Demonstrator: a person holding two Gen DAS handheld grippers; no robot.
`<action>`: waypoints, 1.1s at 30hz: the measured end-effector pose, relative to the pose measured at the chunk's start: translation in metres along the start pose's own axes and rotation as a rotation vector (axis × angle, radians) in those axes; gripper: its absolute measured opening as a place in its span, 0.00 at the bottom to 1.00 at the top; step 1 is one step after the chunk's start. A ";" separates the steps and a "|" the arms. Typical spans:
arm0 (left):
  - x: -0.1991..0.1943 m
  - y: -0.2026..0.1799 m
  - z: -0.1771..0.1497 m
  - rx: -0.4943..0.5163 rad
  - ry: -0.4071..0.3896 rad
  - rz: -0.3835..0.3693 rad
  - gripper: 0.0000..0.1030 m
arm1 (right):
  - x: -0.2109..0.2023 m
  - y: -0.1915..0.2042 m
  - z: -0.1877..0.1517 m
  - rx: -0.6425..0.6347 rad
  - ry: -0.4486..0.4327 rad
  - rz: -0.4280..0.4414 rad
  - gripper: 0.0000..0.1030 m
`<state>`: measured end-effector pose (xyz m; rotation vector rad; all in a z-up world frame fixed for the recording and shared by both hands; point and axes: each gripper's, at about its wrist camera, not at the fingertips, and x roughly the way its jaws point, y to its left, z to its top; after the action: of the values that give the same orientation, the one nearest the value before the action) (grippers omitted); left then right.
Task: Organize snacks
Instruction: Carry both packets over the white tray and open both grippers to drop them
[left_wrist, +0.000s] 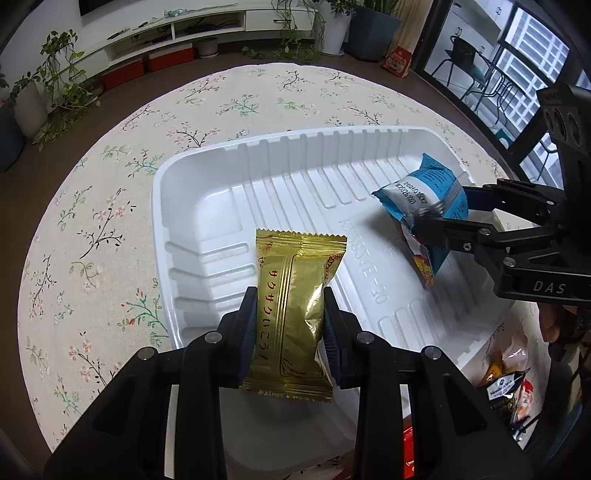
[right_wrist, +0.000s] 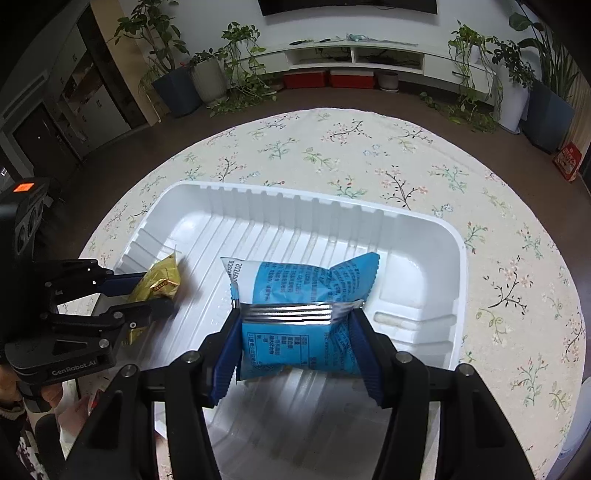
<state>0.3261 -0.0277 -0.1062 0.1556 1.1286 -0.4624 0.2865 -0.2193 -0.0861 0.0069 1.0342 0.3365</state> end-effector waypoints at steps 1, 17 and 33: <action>-0.003 -0.003 -0.003 0.007 0.001 0.005 0.29 | 0.000 0.002 0.000 -0.007 0.001 -0.008 0.58; 0.004 -0.018 0.005 0.022 -0.024 0.065 0.30 | 0.002 0.008 -0.002 -0.034 -0.006 -0.046 0.61; -0.022 -0.012 0.010 -0.035 -0.107 0.118 0.64 | -0.026 -0.001 -0.009 -0.020 -0.045 -0.064 0.74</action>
<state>0.3214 -0.0362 -0.0809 0.1637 1.0158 -0.3422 0.2670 -0.2288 -0.0696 -0.0357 0.9839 0.2872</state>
